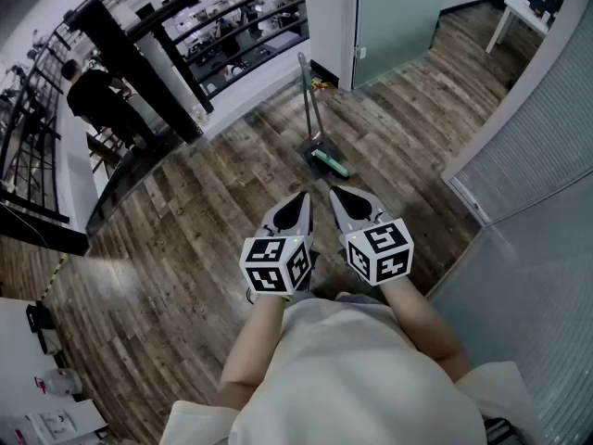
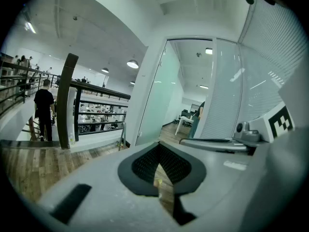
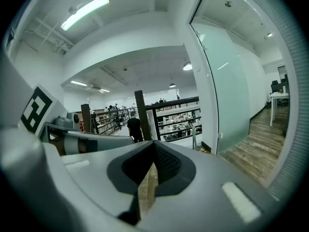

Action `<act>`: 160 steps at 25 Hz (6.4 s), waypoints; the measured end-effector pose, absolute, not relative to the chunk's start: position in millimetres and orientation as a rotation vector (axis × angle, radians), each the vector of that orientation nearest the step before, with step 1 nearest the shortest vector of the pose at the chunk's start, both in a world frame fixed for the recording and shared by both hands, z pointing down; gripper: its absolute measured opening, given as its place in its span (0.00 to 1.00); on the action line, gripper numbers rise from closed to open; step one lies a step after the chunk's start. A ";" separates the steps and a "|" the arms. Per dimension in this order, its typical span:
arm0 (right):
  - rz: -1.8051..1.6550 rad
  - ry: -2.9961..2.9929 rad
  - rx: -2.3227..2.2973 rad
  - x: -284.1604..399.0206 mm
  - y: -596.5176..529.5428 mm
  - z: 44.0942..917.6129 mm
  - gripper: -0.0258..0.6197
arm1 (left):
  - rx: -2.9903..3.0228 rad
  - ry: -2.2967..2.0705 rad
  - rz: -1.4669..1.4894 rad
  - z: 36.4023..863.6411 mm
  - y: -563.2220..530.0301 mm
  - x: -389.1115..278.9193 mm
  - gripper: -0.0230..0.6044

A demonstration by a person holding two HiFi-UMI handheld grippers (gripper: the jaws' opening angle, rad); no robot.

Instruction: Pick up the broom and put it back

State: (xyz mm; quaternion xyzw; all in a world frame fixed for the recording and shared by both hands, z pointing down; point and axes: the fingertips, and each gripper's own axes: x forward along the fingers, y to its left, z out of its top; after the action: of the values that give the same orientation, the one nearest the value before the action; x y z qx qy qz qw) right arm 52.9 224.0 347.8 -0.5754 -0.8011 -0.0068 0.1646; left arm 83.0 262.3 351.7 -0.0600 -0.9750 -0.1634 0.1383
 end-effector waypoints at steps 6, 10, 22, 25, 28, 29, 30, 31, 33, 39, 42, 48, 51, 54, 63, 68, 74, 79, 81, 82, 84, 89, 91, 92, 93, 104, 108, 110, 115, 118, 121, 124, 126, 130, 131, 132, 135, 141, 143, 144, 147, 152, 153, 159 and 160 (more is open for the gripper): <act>-0.023 -2.273 -1.639 48.4 217.7 350.7 0.05 | -0.175 -2.810 -0.488 355.2 255.8 77.0 0.04; -0.027 -2.273 -1.642 41.3 218.4 350.2 0.05 | -0.180 -2.812 -0.484 353.9 257.2 69.6 0.04; 0.000 -2.242 -1.659 23.6 210.4 355.2 0.05 | -0.185 -2.799 -0.490 362.9 248.1 51.2 0.04; 0.018 -2.241 -1.649 16.8 210.5 355.5 0.05 | -0.187 -2.798 -0.492 364.0 248.8 46.5 0.04; 0.024 -2.234 -1.643 10.9 213.8 357.1 0.05 | -0.188 -2.796 -0.491 364.8 252.6 40.4 0.04; 0.023 -2.230 -1.643 9.2 215.8 357.6 0.05 | -0.190 -2.795 -0.493 364.7 255.2 37.9 0.04; 0.021 -2.225 -1.644 7.2 218.3 358.2 0.05 | -0.193 -2.794 -0.496 364.5 258.4 35.2 0.04; 0.019 -2.221 -1.644 5.0 221.2 359.2 0.05 | -0.195 -2.795 -0.499 364.6 262.0 32.1 0.04; 0.019 -2.220 -1.639 -1.7 228.4 361.9 0.05 | -0.193 -2.797 -0.495 365.9 270.3 24.6 0.04; 0.018 -2.239 -1.608 -32.6 257.0 366.6 0.05 | -0.162 -2.795 -0.492 371.2 302.7 -3.9 0.04; 0.028 -2.258 -1.589 -52.6 271.7 363.5 0.05 | -0.142 -2.791 -0.483 371.2 320.0 -22.7 0.04; 0.022 -2.285 -1.564 -82.7 309.5 358.5 0.05 | -0.106 -2.778 -0.470 371.4 359.8 -50.7 0.04; 0.012 -2.286 -1.556 -96.0 329.8 358.1 0.05 | -0.090 -2.767 -0.470 373.0 378.7 -64.7 0.04; -0.001 -2.285 -1.556 -108.2 352.0 358.1 0.05 | -0.079 -2.759 -0.469 373.7 400.0 -78.6 0.04; -0.010 -2.289 -1.542 -142.1 407.9 358.6 0.05 | -0.042 -2.752 -0.478 374.4 455.5 -119.2 0.04; -0.007 -2.307 -1.532 -160.5 437.5 358.7 0.05 | -0.016 -2.754 -0.466 375.1 485.4 -140.5 0.04; 0.010 -2.330 -1.496 -184.1 466.9 363.5 0.05 | 0.015 -2.753 -0.447 377.6 516.9 -159.2 0.04; 0.019 -2.338 -1.475 -199.4 486.3 368.9 0.05 | 0.022 -2.751 -0.456 383.2 541.9 -173.2 0.04; 0.012 -2.340 -1.470 -203.8 491.9 371.2 0.05 | 0.022 -2.747 -0.460 386.4 549.6 -177.6 0.04; 0.005 -2.343 -1.465 -206.2 494.4 372.4 0.05 | 0.023 -2.745 -0.461 387.6 553.0 -179.7 0.04; -0.009 -2.350 -1.452 -212.6 497.5 375.0 0.05 | 0.028 -2.744 -0.461 389.5 557.6 -184.2 0.04; 0.005 -2.356 -1.407 -231.4 495.9 381.4 0.05 | 0.042 -2.733 -0.462 395.6 563.4 -194.2 0.04; 0.002 -2.355 -1.388 -239.2 495.2 385.3 0.05 | 0.041 -2.726 -0.463 399.2 567.6 -199.5 0.04; -0.002 -2.353 -1.380 -242.9 494.7 388.2 0.05 | 0.040 -2.721 -0.463 401.9 569.1 -202.2 0.04; -0.006 -2.350 -1.373 -246.6 494.3 391.3 0.05 | 0.040 -2.716 -0.463 404.5 570.3 -205.1 0.05; -0.077 -2.324 -1.338 -310.3 496.6 421.4 0.05 | -0.013 -2.697 -0.468 423.0 584.6 -255.3 0.05; -0.109 -2.306 -1.361 -330.5 506.9 430.4 0.05 | -0.059 -2.686 -0.493 431.0 595.4 -272.6 0.05; -0.122 -2.295 -1.371 -340.2 513.1 436.1 0.05 | -0.074 -2.679 -0.502 435.9 599.8 -280.0 0.05; -0.137 -2.255 -1.386 -362.2 527.1 454.7 0.10 | -0.102 -2.656 -0.507 451.6 607.3 -296.5 0.05; -0.147 -2.225 -1.390 -373.0 534.5 467.3 0.13 | -0.114 -2.643 -0.519 462.0 611.5 -305.8 0.05; -0.164 -2.195 -1.398 -381.5 542.2 479.7 0.15 | -0.135 -2.628 -0.536 472.1 617.0 -312.8 0.05; -0.181 -2.161 -1.408 -392.4 550.2 496.8 0.17 | -0.156 -2.615 -0.548 484.1 622.8 -322.4 0.05; -0.187 -2.141 -1.412 -403.0 554.2 512.0 0.18 | -0.165 -2.605 -0.549 495.3 624.6 -331.8 0.05; -0.205 -2.111 -1.424 -417.7 563.8 532.8 0.21 | -0.181 -2.595 -0.555 509.2 628.9 -344.1 0.05; -0.214 -2.106 -1.425 -420.0 567.6 536.4 0.22 | -0.186 -2.593 -0.559 511.5 631.6 -345.6 0.05; -0.222 -2.102 -1.427 -422.3 571.7 539.8 0.23 | -0.190 -2.590 -0.562 513.8 634.6 -347.2 0.05; -0.245 -2.086 -1.430 -427.4 579.6 550.3 0.24 | -0.196 -2.582 -0.562 520.0 639.0 -351.1 0.05; -0.292 -2.038 -1.449 -431.1 588.5 581.1 0.27 | -0.194 -2.560 -0.549 540.9 638.4 -356.1 0.05; -0.308 -2.027 -1.450 -431.6 590.1 591.7 0.28 | -0.203 -2.552 -0.553 547.6 637.7 -356.5 0.05; -0.313 -2.025 -1.448 -432.2 590.8 596.3 0.28 | -0.208 -2.548 -0.556 550.4 637.0 -356.3 0.05; -0.328 -2.021 -1.444 -436.4 597.9 605.9 0.30 | -0.217 -2.540 -0.561 554.5 638.4 -356.7 0.05; -0.350 -2.010 -1.444 -444.5 608.5 619.8 0.30 | -0.226 -2.531 -0.562 560.0 639.0 -358.6 0.05; -0.353 -2.009 -1.443 -446.3 610.4 622.5 0.30 | -0.228 -2.528 -0.563 561.7 639.7 -359.0 0.05; -0.389 -2.013 -1.441 -452.0 620.0 638.0 0.27 | -0.238 -2.515 -0.558 571.2 643.8 -357.4 0.05; -0.392 -2.013 -1.439 -452.9 620.9 638.9 0.25 | -0.240 -2.512 -0.558 571.7 644.5 -357.5 0.05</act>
State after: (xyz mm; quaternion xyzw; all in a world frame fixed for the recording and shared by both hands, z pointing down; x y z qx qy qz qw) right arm -452.9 620.9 638.9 -0.5457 -0.7632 -0.1487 0.3126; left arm -357.5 644.5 571.7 -0.0892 -0.9346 -0.2077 0.2748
